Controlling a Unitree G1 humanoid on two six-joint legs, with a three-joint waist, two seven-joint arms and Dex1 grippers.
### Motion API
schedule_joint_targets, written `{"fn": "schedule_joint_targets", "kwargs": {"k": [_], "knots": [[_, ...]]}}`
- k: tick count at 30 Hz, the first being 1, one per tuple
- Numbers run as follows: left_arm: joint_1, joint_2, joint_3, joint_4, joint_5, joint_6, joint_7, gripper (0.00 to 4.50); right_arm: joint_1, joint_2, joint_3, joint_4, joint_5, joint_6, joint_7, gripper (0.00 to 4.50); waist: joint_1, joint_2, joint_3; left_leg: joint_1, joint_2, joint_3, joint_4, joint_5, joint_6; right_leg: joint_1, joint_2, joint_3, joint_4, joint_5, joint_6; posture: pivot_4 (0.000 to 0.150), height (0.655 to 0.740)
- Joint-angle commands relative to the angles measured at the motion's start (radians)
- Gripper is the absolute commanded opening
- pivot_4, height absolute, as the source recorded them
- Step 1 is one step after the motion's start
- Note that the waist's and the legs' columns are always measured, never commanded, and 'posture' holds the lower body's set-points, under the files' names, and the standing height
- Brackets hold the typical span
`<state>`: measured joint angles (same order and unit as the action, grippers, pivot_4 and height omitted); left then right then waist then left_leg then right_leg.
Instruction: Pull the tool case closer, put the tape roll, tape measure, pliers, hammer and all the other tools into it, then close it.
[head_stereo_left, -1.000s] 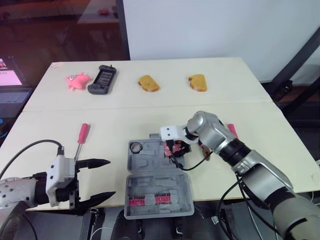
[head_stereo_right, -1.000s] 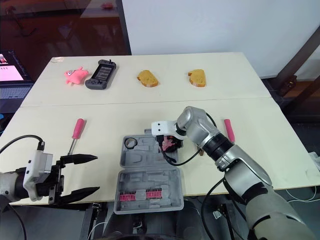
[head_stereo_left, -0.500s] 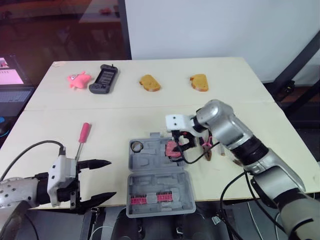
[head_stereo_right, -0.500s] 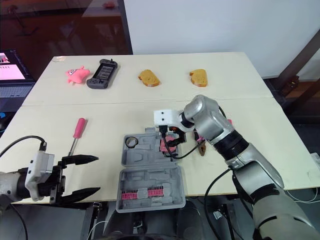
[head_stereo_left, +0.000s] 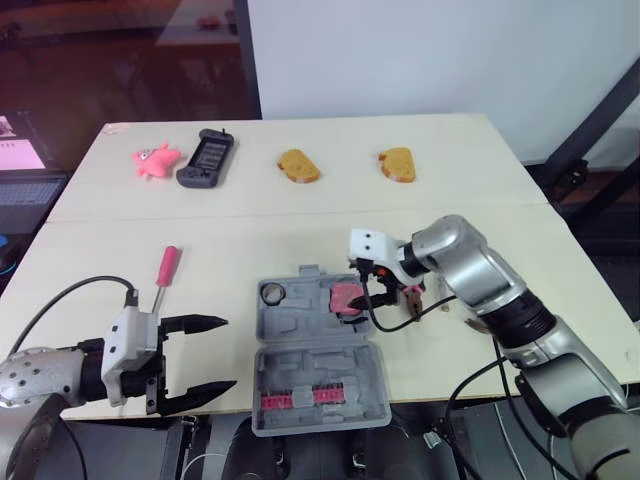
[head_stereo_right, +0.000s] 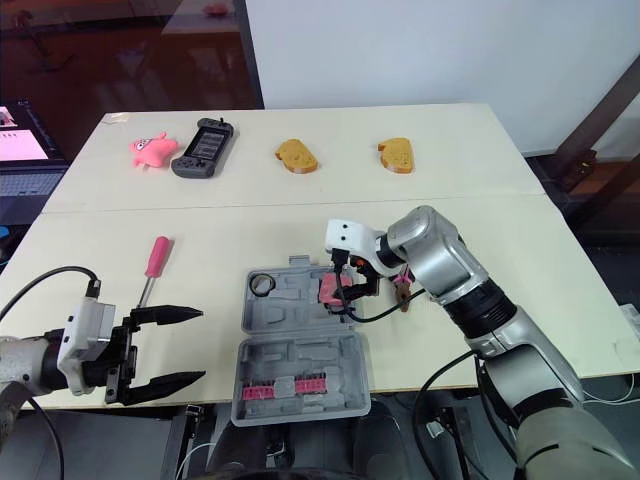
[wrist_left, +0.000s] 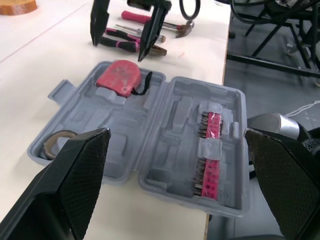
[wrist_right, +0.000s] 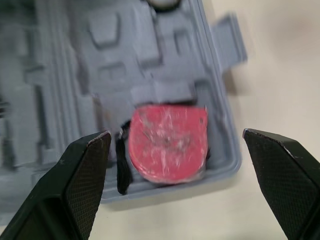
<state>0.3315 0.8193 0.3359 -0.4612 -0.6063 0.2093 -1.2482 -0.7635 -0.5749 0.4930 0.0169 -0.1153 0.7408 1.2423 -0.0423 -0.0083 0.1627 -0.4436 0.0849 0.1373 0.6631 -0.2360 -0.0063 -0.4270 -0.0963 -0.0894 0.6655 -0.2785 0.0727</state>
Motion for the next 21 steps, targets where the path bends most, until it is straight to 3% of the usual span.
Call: {"fn": "schedule_joint_targets", "kwargs": {"k": [1, 15, 18, 20, 21], "knots": [[-0.007, 0.013, 0.012, 0.000, -0.002, -0.013, -0.011, 4.50, 0.008, 0.012, 0.027, 0.013, -0.015, -0.013, -0.038, 4.46, 0.001, 0.000, 0.000, 0.000, 0.000, 0.000, 0.000, 0.000, 0.000, 0.000, 0.000, 0.000, 0.000, 0.000, 0.000, 0.150, 0.7188], [-0.004, 0.016, 0.025, -0.005, -0.005, -0.007, -0.012, 4.50, -0.017, 0.067, 0.074, 0.168, -0.042, -0.115, -0.098, 4.46, 0.001, 0.000, 0.000, 0.000, 0.000, 0.000, 0.000, 0.000, 0.000, 0.000, 0.000, 0.000, 0.000, 0.000, 0.000, 0.150, 0.7188], [0.000, 0.015, 0.026, -0.009, -0.005, -0.007, -0.010, 4.50, -0.018, 0.078, 0.072, 0.177, -0.040, -0.118, -0.101, 3.65, 0.001, 0.000, 0.000, 0.000, 0.000, 0.000, 0.000, 0.000, 0.000, 0.000, 0.000, 0.000, 0.000, 0.000, 0.000, 0.150, 0.7188], [0.005, 0.014, 0.026, -0.012, -0.005, -0.007, -0.009, 4.50, -0.019, 0.083, 0.068, 0.178, -0.041, -0.119, -0.106, 2.89, 0.000, 0.000, 0.000, 0.000, 0.000, 0.000, 0.000, 0.000, 0.000, 0.000, 0.000, 0.000, 0.000, 0.000, 0.000, 0.150, 0.7188], [0.007, 0.014, 0.027, -0.014, -0.005, -0.008, -0.009, 4.50, -0.020, 0.084, 0.066, 0.176, -0.041, -0.117, -0.107, 2.89, 0.000, 0.000, 0.000, 0.000, 0.000, 0.000, 0.000, 0.000, 0.000, 0.000, 0.000, 0.000, 0.000, 0.000, 0.000, 0.150, 0.7188]]}}
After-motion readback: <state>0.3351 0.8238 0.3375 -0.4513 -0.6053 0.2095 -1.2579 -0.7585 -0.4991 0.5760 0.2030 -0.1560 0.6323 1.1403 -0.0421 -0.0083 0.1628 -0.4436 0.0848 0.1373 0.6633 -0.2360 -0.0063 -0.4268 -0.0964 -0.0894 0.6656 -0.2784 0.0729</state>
